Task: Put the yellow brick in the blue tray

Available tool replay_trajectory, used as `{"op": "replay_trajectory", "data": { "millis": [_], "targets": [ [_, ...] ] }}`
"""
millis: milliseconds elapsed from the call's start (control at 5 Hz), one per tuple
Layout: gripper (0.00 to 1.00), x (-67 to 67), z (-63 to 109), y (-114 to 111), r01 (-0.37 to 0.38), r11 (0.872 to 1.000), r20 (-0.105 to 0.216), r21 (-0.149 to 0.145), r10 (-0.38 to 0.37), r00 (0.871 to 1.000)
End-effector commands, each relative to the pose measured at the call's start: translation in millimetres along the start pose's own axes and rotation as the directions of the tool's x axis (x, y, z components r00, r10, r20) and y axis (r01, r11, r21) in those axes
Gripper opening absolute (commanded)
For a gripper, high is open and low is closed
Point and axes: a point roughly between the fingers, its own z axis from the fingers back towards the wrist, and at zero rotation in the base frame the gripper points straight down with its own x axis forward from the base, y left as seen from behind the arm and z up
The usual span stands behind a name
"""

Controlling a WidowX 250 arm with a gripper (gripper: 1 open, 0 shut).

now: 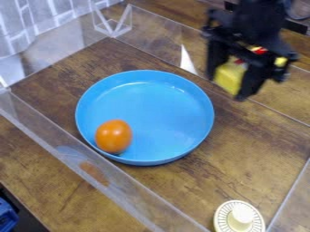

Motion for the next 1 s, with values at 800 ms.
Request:
{"op": "replay_trajectory", "data": {
  "millis": [800],
  "targets": [
    [0.0, -59.2, 6.8, -24.9, -0.034, 0.999, 0.046, -0.029, 0.035, 0.998]
  ]
}}
